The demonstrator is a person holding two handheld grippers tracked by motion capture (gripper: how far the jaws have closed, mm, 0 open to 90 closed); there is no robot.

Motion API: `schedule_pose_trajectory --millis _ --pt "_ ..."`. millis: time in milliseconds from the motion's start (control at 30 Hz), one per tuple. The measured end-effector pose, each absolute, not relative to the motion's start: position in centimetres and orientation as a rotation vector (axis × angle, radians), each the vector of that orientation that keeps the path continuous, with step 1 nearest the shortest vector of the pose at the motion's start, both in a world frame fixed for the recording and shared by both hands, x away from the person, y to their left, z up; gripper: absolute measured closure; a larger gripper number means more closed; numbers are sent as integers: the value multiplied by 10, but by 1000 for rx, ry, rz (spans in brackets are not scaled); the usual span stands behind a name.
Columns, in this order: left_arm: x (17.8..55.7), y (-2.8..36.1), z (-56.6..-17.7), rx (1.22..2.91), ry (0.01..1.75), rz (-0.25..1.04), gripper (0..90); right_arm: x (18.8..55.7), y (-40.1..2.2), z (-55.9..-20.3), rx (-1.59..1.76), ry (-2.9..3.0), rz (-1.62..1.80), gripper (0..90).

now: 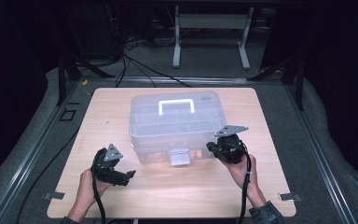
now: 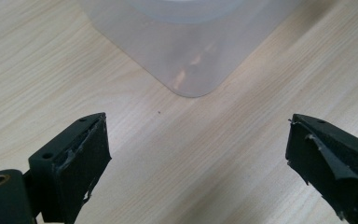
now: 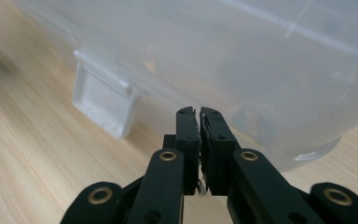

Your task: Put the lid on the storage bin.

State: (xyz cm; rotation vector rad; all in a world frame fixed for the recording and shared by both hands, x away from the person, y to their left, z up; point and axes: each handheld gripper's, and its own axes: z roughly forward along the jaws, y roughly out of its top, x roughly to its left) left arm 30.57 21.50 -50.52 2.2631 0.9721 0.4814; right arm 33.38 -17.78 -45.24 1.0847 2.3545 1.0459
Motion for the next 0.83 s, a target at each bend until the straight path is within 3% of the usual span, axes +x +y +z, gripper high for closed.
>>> schedule_pose_trajectory --millis 300,467,567,733,833 --pt "304 218 -510 2268 984 472 59 321 -197 -472 1097 2400 949 835" --pt "304 220 -514 2265 994 474 54 318 -227 -495 1181 2380 900 753" --pt "307 220 -518 2263 1008 468 52 318 -244 -510 1239 2369 872 617" --pt "311 220 -524 2266 1014 468 34 323 -267 -530 1315 2345 859 278" --pt "314 223 -530 2285 1027 459 29 328 -272 -534 1354 2314 809 201"
